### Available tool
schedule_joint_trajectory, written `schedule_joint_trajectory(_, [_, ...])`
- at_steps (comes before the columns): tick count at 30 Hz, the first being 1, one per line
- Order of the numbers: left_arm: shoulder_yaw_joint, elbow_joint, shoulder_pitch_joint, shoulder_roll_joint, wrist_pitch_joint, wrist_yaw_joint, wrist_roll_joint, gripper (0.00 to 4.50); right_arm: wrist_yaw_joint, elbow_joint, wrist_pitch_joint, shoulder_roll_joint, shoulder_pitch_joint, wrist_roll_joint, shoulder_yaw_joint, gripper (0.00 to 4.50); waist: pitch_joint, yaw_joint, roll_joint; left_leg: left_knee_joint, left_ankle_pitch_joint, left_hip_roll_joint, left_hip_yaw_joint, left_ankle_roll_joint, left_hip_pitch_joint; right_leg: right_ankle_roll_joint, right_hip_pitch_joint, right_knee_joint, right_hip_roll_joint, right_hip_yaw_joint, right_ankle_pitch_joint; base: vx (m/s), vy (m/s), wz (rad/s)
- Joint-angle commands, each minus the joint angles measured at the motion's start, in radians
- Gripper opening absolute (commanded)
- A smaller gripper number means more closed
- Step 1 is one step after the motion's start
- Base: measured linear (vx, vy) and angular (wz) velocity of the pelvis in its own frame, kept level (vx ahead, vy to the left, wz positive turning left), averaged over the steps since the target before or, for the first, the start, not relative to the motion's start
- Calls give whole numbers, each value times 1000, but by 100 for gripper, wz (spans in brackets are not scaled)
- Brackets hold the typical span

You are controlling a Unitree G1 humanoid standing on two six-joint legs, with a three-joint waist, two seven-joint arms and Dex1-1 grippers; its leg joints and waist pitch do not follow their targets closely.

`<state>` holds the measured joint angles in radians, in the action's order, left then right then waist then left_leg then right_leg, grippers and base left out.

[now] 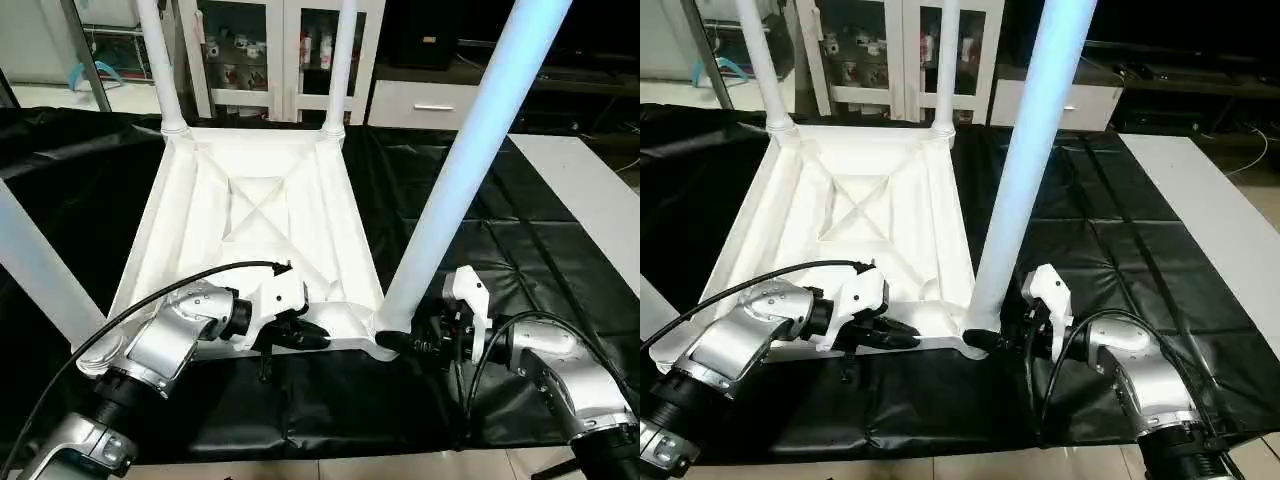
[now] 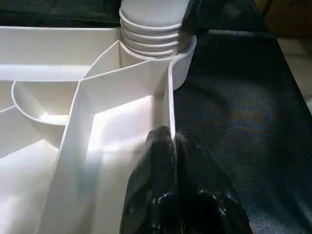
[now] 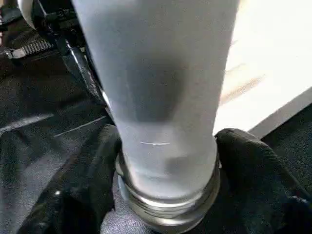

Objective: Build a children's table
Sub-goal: Rotate leg to tighten

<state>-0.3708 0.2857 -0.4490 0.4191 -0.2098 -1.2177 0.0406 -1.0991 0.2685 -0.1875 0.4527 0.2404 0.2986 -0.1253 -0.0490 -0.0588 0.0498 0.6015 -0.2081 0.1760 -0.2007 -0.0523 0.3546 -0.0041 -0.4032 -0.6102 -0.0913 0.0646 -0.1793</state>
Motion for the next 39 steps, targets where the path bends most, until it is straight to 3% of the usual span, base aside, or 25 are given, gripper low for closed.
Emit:
schedule_joint_trajectory(1, [-42,-3,-1,-12,13,-35,1,0,0,-16,-4,10,16,11,17,301,55,2,-3,-81,-220,63,29,33,-8,-234,42,74,-63,-51,-234,0,0,0])
schedule_joint_trajectory(2, [-42,-2,-2,-12,13,-36,2,0,0,-15,-4,9,16,11,17,283,54,1,-5,-81,-224,63,29,31,-8,-234,42,75,-63,-51,-239,0,0,0])
schedule_joint_trajectory(9, [-42,3,-3,-13,12,-35,0,0,20,-3,3,1,8,-12,8,265,55,2,-5,-81,-226,62,29,28,-8,-235,42,75,-63,-51,-236,0,0,0])
schedule_joint_trajectory(10, [-37,15,-3,-31,2,-4,-5,0,118,42,18,-35,23,-51,16,265,54,2,-6,-81,-228,62,28,27,-8,-234,41,76,-63,-51,-241,0,0,0])
schedule_joint_trajectory(12, [-34,21,-4,-42,-5,15,-7,0,166,63,24,-53,31,-68,21,263,50,6,-6,-85,-258,61,30,13,-8,-221,39,82,-63,-50,-292,0,0,0])
schedule_joint_trajectory(15, [-15,97,-36,-120,-13,163,-47,0,370,161,43,-150,77,-117,39,262,44,28,-2,-85,-370,55,40,-33,-16,-159,28,103,-66,-43,-507,0,0,0])
schedule_joint_trajectory(16, [-13,119,-49,-139,-17,191,-54,0,413,179,34,-176,92,-119,45,262,46,32,5,-85,-370,55,42,-34,-15,-145,31,106,-68,-42,-529,-54,7,-5])
schedule_joint_trajectory(17, [-13,133,-57,-151,-21,207,-58,0,440,189,26,-192,101,-119,49,261,43,35,0,-87,-376,55,46,-33,-12,-124,29,112,-70,-41,-566,0,0,0])
schedule_joint_trajectory(18, [-2,175,-83,-187,-25,266,-68,0,511,217,17,-231,127,-124,58,261,43,39,5,-86,-386,54,46,-28,-13,-109,23,117,-68,-40,-591,0,0,0])
schedule_joint_trajectory(20, [19,263,-139,-256,-36,392,-88,0,678,288,-2,-326,192,-125,90,261,45,44,5,-85,-391,51,50,-38,-16,-101,20,120,-69,-36,-608,0,0,0])
schedule_joint_trajectory(21, [32,312,-173,-292,-50,462,-98,0,753,324,-5,-362,223,-129,103,260,48,49,2,-87,-387,53,53,-41,-14,-100,25,119,-70,-33,-597,0,0,0])
schedule_joint_trajectory(25, [61,467,-268,-382,-40,653,-138,0,960,475,19,-473,340,-98,173,259,51,57,1,-88,-374,50,47,-33,-13,-132,20,117,-68,-36,-494,0,0,0])
schedule_joint_trajectory(28, [54,519,-296,-405,-14,697,-170,0,1018,540,55,-516,389,-78,206,259,55,54,-2,-90,-347,54,44,-24,-10,-149,26,112,-69,-38,-408,0,0,0])
schedule_joint_trajectory(29, [54,519,-296,-405,-14,697,-170,0,1018,540,55,-516,389,-78,206,259,55,53,-2,-92,-328,54,42,-18,-8,-160,27,108,-67,-39,-360,0,0,0])
schedule_joint_trajectory(30, [49,524,-299,-410,-7,687,-175,0,1000,551,77,-525,402,-80,201,259,58,50,6,-91,-303,53,37,-5,-5,-170,33,104,-69,-39,-321,0,0,0])
schedule_joint_trajectory(31, [48,534,-304,-414,1,681,-176,0,990,560,92,-531,411,-89,199,259,59,45,2,-89,-274,54,35,7,-6,-181,34,100,-71,-42,-289,0,0,0])
schedule_joint_trajectory(33, [48,537,-302,-411,2,664,-175,0,938,547,119,-531,409,-94,189,259,60,43,8,-86,-245,54,31,25,-4,-194,36,96,-70,-42,-259,0,0,0])
schedule_joint_trajectory(35, [46,532,-296,-402,-1,639,-172,0,901,522,135,-525,398,-105,176,259,61,39,7,-84,-225,54,29,39,-4,-204,36,94,-70,-42,-252,0,0,0])
schedule_joint_trajectory(37, [43,524,-288,-392,-3,619,-171,0,879,497,145,-515,384,-114,166,328,61,35,7,-83,-213,54,28,46,-1,-200,39,95,-72,-42,-266,0,0,0])
schedule_joint_trajectory(39, [27,487,-254,-343,12,521,-158,0,804,407,143,-460,334,-122,138,328,62,30,4,-84,-183,55,28,59,0,-205,40,90,-71,-43,-230,0,0,0])
